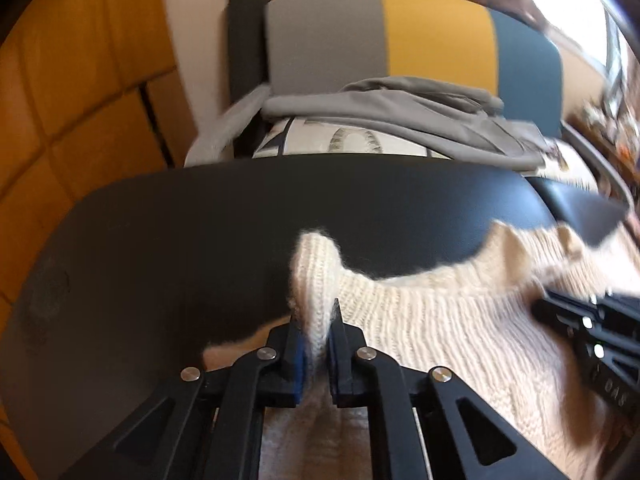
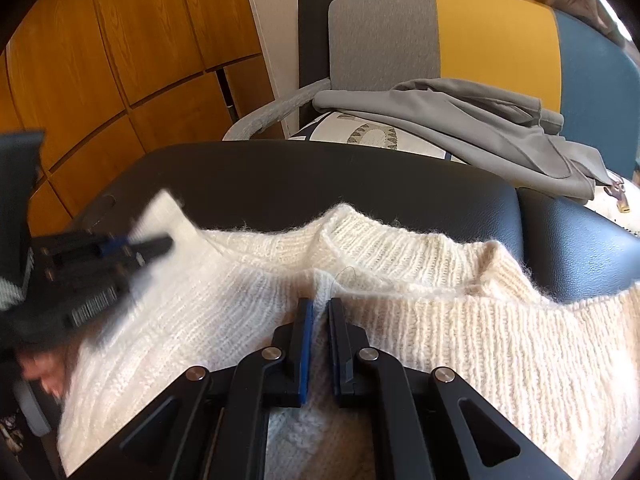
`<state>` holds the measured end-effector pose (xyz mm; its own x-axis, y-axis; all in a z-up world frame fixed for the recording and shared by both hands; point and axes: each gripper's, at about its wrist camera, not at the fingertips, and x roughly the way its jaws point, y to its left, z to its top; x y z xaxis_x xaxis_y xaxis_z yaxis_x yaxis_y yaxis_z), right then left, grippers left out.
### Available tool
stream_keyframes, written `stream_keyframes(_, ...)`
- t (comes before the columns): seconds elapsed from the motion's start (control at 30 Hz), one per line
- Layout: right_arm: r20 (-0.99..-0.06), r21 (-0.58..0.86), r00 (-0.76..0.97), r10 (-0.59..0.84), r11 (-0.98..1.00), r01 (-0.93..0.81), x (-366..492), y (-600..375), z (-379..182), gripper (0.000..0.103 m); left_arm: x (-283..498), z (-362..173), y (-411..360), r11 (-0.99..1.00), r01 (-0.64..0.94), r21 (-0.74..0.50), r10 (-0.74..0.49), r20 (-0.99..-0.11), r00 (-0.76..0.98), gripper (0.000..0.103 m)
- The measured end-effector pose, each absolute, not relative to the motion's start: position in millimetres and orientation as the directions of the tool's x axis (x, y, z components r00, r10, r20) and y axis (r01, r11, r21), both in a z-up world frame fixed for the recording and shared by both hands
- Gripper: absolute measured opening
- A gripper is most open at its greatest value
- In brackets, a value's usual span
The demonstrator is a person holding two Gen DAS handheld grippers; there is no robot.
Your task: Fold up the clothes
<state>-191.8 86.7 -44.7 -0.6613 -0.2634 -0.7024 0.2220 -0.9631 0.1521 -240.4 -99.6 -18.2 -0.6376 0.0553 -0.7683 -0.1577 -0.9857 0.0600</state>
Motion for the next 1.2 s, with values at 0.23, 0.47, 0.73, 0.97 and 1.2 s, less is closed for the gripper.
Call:
stream_keyframes(0.23, -0.701, 0.149, -0.664, -0.260, -0.964, 0.220, -191.4, 85.5, -45.8, 0.006, -234.3, -17.0, -118.2, -0.988, -0.151, -0.031, 0.120, -0.765, -0.632, 0.019)
stream_keyframes(0.47, -0.701, 0.140, -0.667, -0.252, -0.966, 0.218, -191.7, 84.6, -45.1, 0.007, -187.1, -2.7, -82.6, -0.972, -0.225, 0.071, 0.115, -0.691, -0.713, 0.019)
stream_keyframes(0.73, -0.723, 0.161, -0.644, -0.250, -0.968, 0.194, -184.5, 94.8, -29.1, 0.025, -183.9, -27.0, -75.9, -0.969, -0.231, 0.092, 0.100, -0.707, -0.700, 0.019)
stream_keyframes(0.97, -0.776, 0.106, -0.606, -0.174, -0.983, 0.147, -163.7, 122.3, -18.4, 0.023, -181.5, -28.9, -77.4, -0.969, -0.228, 0.095, 0.098, -0.700, -0.707, 0.019)
stream_keyframes(1.2, -0.783, -0.137, -0.621, 0.047, -0.986, 0.099, -196.8, 133.3, -35.8, 0.001, -185.0, -31.5, -82.9, -0.972, -0.229, 0.053, 0.127, -0.701, -0.702, 0.021)
